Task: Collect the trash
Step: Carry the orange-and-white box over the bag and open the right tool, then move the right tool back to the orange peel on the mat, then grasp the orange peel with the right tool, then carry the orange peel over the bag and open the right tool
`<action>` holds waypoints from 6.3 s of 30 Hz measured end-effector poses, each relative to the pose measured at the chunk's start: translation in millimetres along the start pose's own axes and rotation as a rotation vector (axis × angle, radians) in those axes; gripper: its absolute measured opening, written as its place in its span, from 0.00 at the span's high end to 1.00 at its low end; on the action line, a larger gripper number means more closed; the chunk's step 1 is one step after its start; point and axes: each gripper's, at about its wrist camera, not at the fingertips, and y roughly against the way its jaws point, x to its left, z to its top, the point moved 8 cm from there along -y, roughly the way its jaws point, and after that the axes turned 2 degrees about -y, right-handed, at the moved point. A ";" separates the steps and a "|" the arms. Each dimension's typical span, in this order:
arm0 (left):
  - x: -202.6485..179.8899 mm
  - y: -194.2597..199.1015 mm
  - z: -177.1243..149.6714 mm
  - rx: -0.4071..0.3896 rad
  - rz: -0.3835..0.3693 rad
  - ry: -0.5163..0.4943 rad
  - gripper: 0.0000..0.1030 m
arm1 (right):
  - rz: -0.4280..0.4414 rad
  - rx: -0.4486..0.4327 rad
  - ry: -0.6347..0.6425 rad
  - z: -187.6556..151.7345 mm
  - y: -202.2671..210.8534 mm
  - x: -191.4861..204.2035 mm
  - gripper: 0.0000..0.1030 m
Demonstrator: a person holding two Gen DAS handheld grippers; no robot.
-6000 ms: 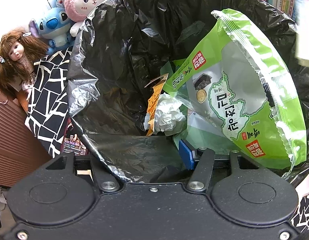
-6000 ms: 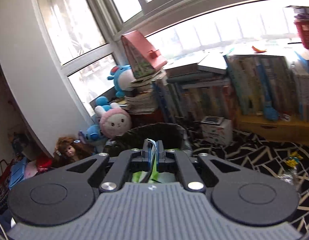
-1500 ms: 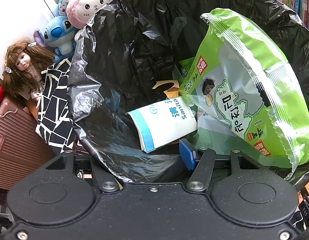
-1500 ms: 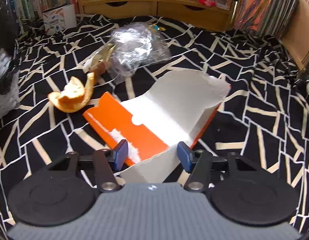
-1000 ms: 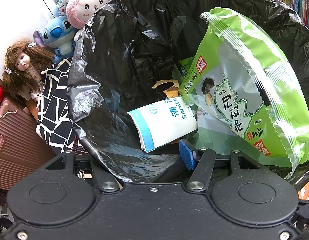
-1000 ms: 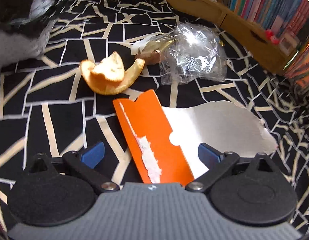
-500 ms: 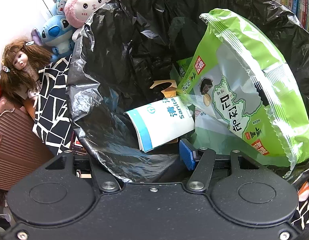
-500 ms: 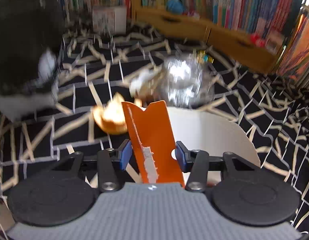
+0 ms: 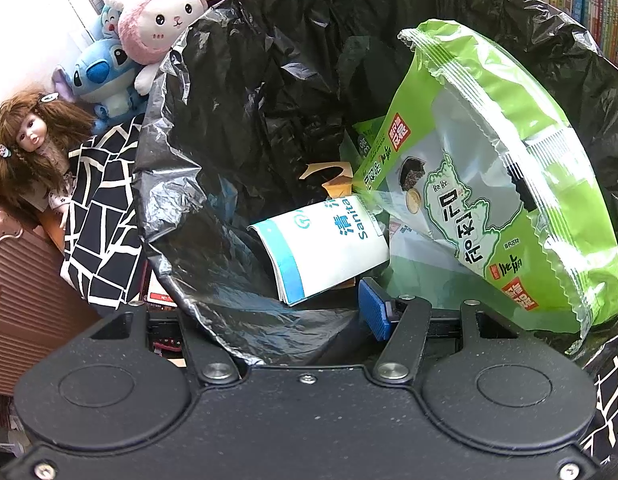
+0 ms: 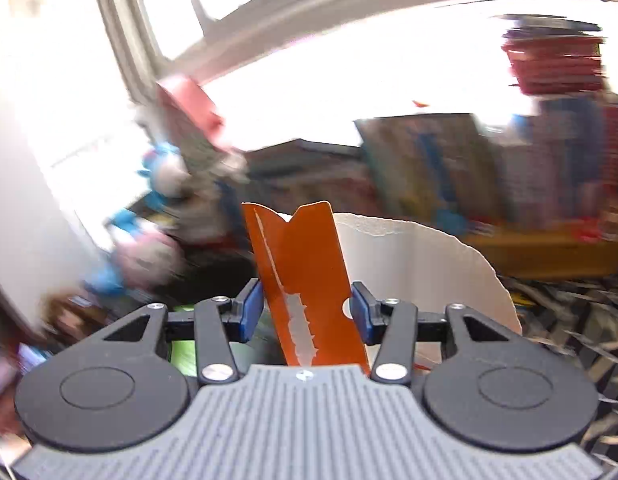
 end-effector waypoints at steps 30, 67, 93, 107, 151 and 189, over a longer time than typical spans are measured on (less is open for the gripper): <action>4.4 0.1 0.3 -0.031 -0.037 -0.020 0.43 | 0.206 0.534 -0.075 -81.5 -162.5 77.3 0.54; 6.7 0.1 -0.4 -0.031 -0.034 -0.015 0.44 | -0.158 0.053 -0.159 -10.4 -37.0 -51.5 0.12; 5.7 -0.7 0.3 -0.027 -0.036 -0.018 0.44 | -0.545 0.234 0.144 -184.5 -70.8 -136.0 0.07; 6.4 -1.0 -0.1 -0.030 -0.025 -0.015 0.44 | -0.524 0.379 0.205 -227.5 -124.7 -132.5 0.44; 4.0 2.5 -0.3 -0.038 -0.009 -0.019 0.44 | -0.484 0.424 0.381 -224.1 -174.4 -133.8 0.33; 6.0 0.3 1.6 -0.031 -0.008 0.012 0.44 | 0.157 0.041 0.017 16.9 -76.1 45.6 0.92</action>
